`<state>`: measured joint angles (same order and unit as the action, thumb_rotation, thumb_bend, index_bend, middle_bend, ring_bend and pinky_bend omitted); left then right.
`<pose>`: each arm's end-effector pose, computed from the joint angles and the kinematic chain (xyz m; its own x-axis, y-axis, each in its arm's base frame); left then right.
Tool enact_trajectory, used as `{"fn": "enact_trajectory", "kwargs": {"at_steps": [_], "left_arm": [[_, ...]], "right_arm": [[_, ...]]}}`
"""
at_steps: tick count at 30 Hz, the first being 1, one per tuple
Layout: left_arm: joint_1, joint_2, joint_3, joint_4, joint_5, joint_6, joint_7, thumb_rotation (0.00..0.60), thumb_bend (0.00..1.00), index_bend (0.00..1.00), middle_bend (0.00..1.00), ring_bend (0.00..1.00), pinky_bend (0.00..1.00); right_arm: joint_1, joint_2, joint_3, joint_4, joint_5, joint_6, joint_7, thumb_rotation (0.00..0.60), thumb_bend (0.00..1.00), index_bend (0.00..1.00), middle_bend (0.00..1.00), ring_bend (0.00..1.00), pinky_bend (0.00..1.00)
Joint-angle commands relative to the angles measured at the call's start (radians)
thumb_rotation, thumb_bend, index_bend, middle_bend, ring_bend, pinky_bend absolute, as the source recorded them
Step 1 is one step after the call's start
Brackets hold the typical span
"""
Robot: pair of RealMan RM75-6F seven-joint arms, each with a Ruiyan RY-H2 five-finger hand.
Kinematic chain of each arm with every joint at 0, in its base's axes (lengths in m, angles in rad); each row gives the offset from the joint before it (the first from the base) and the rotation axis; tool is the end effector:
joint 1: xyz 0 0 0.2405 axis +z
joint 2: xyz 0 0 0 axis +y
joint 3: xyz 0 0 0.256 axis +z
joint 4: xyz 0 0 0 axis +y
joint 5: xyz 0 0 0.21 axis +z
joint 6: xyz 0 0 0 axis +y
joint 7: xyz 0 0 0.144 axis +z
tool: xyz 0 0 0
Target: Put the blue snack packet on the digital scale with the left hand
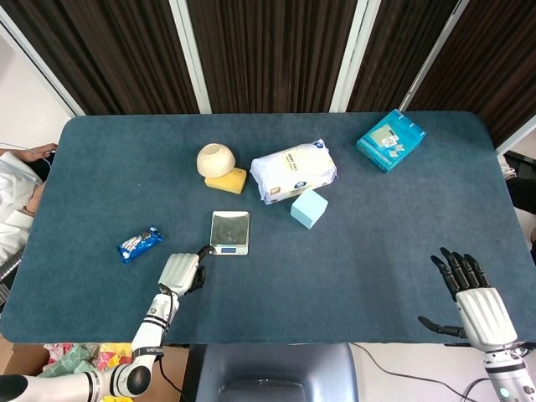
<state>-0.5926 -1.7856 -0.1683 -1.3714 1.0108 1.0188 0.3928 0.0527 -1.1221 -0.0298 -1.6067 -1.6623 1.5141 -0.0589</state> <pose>-0.1794 0.2982 -0.0799 0.2963 0.3770 0.8776 0.9540 -0.1611 -0.2529 -0.3003 -0.1527 0.1427 0.4610 -0.0565 0.8856 -0.8817 -0.1418 0.4500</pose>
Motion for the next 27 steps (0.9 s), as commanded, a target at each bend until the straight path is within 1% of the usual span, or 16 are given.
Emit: {"fn": "enact_trajectory", "kwargs": {"at_steps": [1, 17, 27], "left_arm": [[-0.001, 0.003, 0.001, -0.002, -0.001, -0.001, 0.001, 0.600, 0.69, 0.26, 1.00, 1.00, 1.00], [-0.004, 0.005, 0.015, -0.004, -0.014, -0.007, 0.015, 0.600, 0.69, 0.27, 1.00, 1.00, 1.00], [-0.012, -0.008, 0.013, 0.015, -0.022, -0.012, 0.021, 0.600, 0.69, 0.27, 1.00, 1.00, 1.00]], "right_arm": [[0.000, 0.000, 0.000, 0.000, -0.001, 0.000, 0.000, 0.457, 0.16, 0.00, 0.00, 0.00, 0.00], [-0.002, 0.004, 0.000, 0.000, -0.004, 0.004, 0.013, 0.456, 0.16, 0.00, 0.00, 0.00, 0.00], [-0.004, 0.009, -0.001, -0.001, -0.004, 0.006, 0.020, 0.457, 0.16, 0.00, 0.00, 0.00, 0.00]]}}
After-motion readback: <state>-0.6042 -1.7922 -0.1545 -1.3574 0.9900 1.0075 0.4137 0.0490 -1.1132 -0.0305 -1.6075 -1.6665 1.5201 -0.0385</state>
